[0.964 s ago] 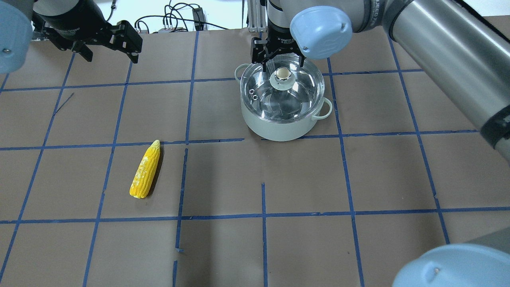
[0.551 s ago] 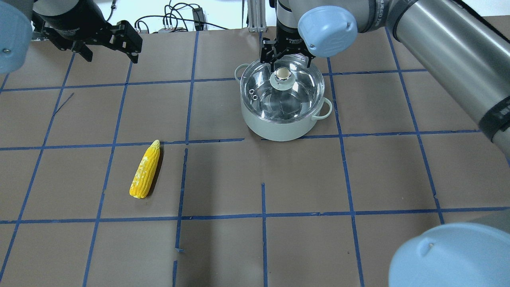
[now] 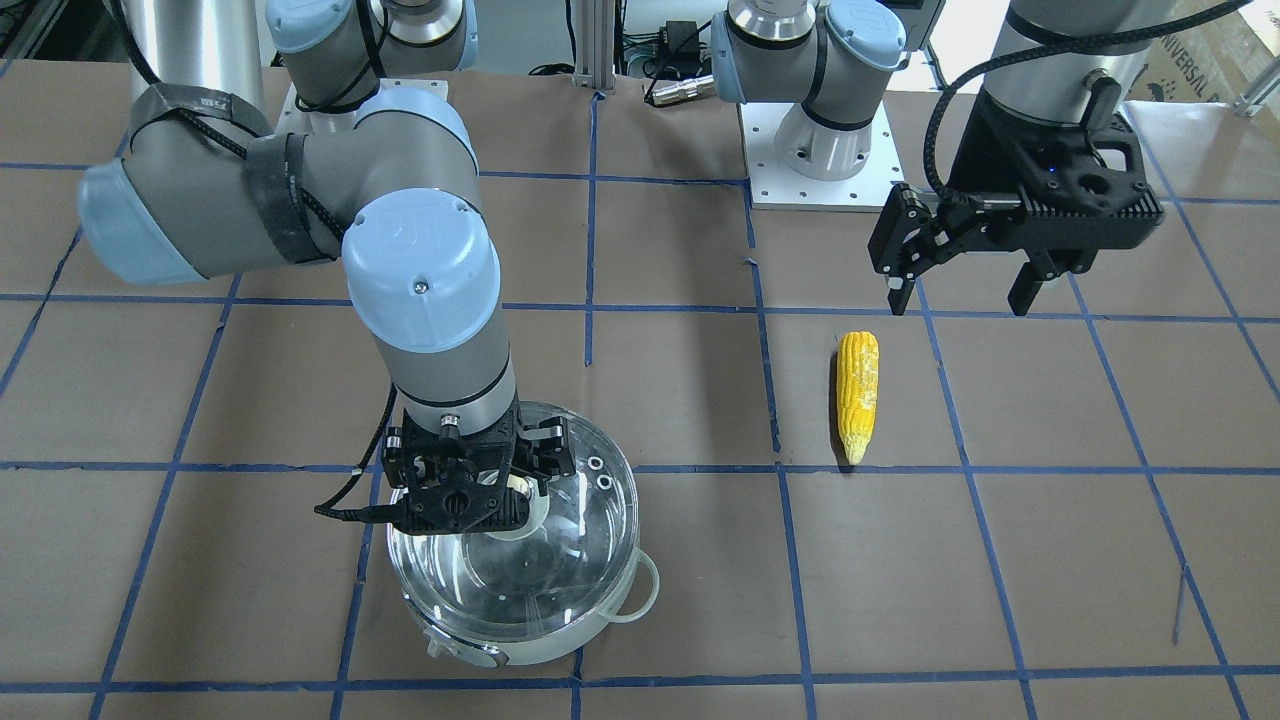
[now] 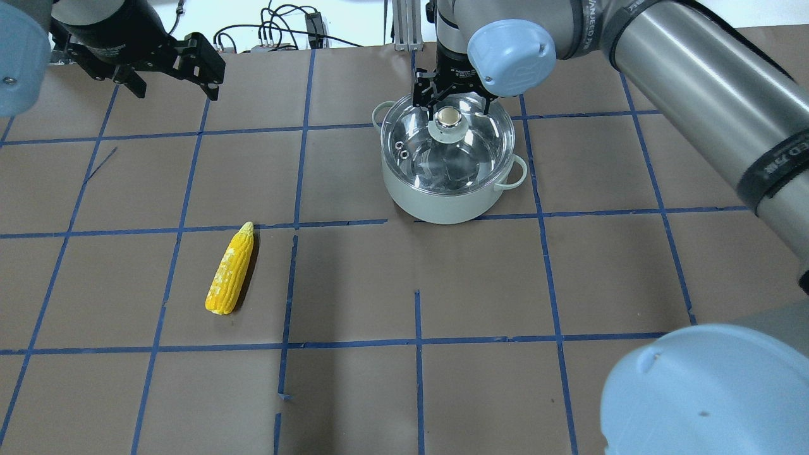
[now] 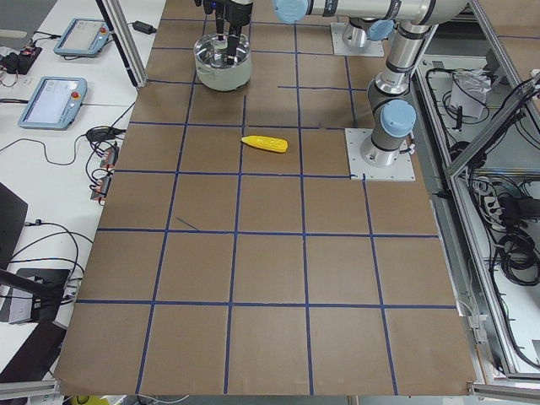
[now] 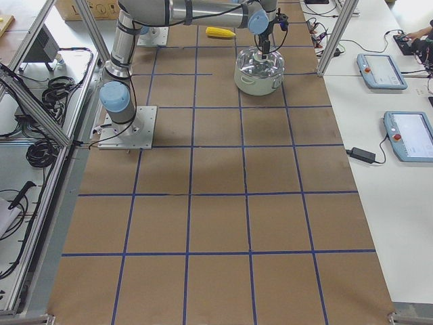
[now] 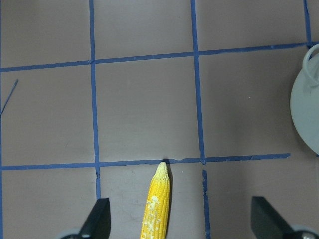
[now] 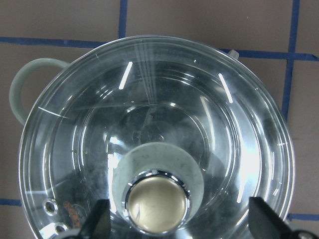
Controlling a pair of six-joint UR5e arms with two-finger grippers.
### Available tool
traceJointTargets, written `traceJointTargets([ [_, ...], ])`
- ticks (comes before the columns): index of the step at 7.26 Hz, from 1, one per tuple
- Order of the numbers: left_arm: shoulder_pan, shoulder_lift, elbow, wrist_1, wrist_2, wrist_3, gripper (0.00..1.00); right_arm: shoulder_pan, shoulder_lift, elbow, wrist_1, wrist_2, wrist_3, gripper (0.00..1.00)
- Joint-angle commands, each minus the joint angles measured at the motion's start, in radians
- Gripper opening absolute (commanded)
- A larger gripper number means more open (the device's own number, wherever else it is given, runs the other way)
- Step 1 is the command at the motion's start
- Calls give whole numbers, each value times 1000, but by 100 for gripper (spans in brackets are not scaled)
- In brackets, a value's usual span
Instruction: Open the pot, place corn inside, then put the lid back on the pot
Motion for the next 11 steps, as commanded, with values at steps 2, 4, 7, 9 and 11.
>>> traceJointTargets([
  [2, -1, 0, 0, -1, 0, -1, 100, 7, 16, 1, -5, 0, 2, 95],
  [4, 1, 0, 0, -1, 0, 0, 100, 9, 16, 1, -5, 0, 1, 94],
  [7, 2, 0, 0, -1, 0, 0, 100, 9, 23, 1, -5, 2, 1, 77],
  [9, 2, 0, 0, -1, 0, -1, 100, 10, 25, 0, -5, 2, 2, 58],
  [11, 1, 0, 0, 1, 0, -1, 100, 9, 20, -8, 1, 2, 4, 41],
])
